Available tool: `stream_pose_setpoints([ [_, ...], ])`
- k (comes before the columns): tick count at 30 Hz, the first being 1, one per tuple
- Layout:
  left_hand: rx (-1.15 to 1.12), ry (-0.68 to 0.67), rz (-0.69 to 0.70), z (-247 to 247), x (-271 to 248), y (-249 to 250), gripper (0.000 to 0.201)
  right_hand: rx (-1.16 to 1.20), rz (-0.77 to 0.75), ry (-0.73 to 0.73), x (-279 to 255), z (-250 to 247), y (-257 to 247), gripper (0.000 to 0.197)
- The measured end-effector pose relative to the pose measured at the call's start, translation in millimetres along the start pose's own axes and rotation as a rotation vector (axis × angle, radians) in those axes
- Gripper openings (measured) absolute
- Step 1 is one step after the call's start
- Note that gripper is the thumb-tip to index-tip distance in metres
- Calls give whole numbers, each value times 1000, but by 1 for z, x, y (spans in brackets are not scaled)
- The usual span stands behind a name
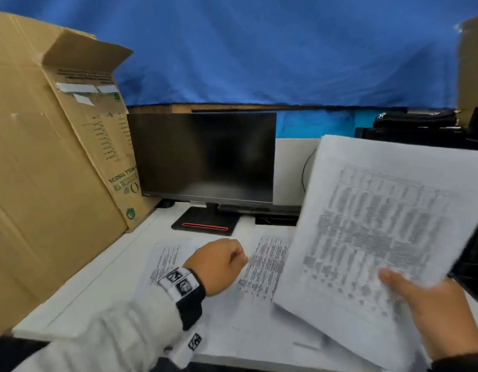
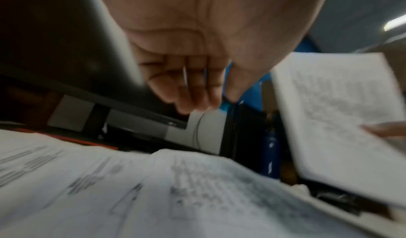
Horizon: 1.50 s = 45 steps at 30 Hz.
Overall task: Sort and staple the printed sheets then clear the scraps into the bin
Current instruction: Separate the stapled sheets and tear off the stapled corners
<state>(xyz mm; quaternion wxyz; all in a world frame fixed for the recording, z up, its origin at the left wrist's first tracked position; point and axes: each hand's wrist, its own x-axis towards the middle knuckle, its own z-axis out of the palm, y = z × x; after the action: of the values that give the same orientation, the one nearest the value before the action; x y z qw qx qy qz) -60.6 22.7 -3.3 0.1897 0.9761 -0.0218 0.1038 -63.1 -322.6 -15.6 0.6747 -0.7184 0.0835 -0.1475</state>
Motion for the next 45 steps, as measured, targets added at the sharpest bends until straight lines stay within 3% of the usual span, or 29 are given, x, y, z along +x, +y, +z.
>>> stream_pose_setpoints([
  [2,143,-164,-84,12,24,-8,29,-18,25,59,6,-18,15,50],
  [3,187,-210,-131,18,34,-11,33,-22,30,82,7,-22,18,50],
  [7,287,-164,-230,42,56,-10,46,17,33,114,7,-31,18,33],
  [11,279,-286,-357,68,60,-1,77,42,28,69,7,-32,20,26],
  [13,241,-316,-397,74,60,1,70,58,20,63,6,-32,22,34],
  [15,197,-314,-399,72,61,1,42,79,28,64,4,-29,21,43],
  [17,166,-282,-386,67,64,0,23,95,51,57,2,-27,17,39],
  [20,148,-235,-361,58,65,-2,30,102,43,48,-1,-26,15,36],
  [23,329,-319,-357,54,57,-2,40,84,53,48,0,-21,20,41],
  [26,348,-386,-355,63,48,-3,35,66,66,30,-1,-18,23,40],
  [30,210,-313,-332,63,42,-5,35,68,60,24,-3,-17,23,36],
  [34,-192,-119,-328,43,37,-13,74,68,31,22,-2,-21,21,29],
  [35,-261,-86,-341,34,36,-16,77,67,28,23,-1,-22,22,28],
  [36,-279,-56,-351,26,35,-21,67,67,29,24,-1,-22,21,28],
  [38,-227,-55,-395,14,31,-33,39,70,28,25,-1,-22,23,29],
  [39,-180,-90,-426,12,28,-38,34,71,32,23,-1,-22,24,31],
  [43,244,-348,-473,17,13,-46,41,33,46,25,-2,-17,27,38],
  [45,390,-435,-417,23,11,-45,30,21,67,23,-3,-14,31,43],
])
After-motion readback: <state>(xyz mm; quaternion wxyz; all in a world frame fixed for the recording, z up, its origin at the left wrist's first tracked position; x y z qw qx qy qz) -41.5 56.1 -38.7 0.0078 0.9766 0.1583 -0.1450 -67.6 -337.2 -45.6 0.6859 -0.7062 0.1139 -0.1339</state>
